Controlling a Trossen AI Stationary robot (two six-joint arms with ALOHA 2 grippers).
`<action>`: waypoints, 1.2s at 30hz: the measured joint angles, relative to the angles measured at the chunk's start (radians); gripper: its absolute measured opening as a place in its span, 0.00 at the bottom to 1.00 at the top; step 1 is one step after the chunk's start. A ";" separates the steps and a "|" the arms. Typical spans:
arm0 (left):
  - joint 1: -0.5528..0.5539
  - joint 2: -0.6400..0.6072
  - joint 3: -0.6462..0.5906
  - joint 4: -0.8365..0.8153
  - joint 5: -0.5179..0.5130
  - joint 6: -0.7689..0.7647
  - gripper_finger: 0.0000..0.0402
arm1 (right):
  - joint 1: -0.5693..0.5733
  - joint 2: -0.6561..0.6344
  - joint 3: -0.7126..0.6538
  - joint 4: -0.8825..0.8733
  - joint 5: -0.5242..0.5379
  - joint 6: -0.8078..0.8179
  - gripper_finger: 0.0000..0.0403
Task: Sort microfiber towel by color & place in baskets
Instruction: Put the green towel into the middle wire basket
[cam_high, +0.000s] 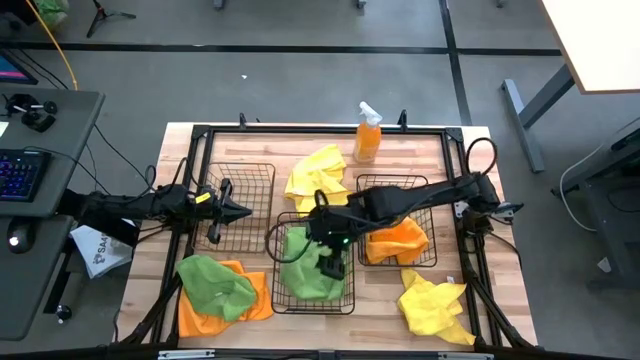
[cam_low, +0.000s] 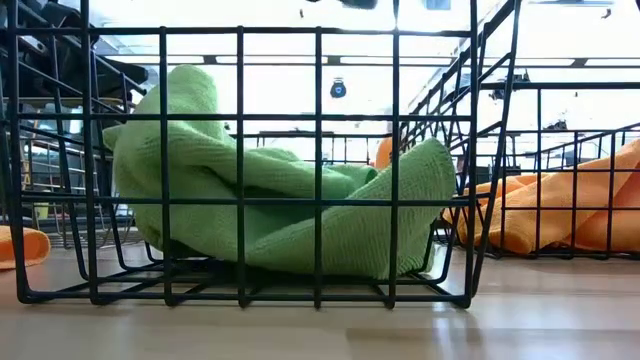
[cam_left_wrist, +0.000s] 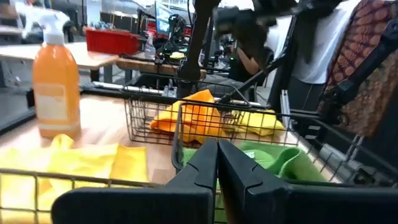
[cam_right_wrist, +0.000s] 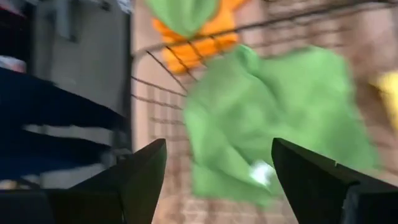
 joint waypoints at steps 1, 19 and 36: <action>0.000 0.000 0.000 0.002 -0.007 0.019 0.00 | 0.000 0.000 0.032 -0.061 0.021 -0.013 0.71; 0.000 0.135 0.065 0.724 -0.261 -0.401 0.00 | 0.239 -0.182 -0.115 -0.519 0.443 0.170 0.57; -0.329 0.888 1.027 -0.468 0.250 -0.524 0.00 | 0.261 -0.761 -0.931 0.256 0.447 0.665 0.32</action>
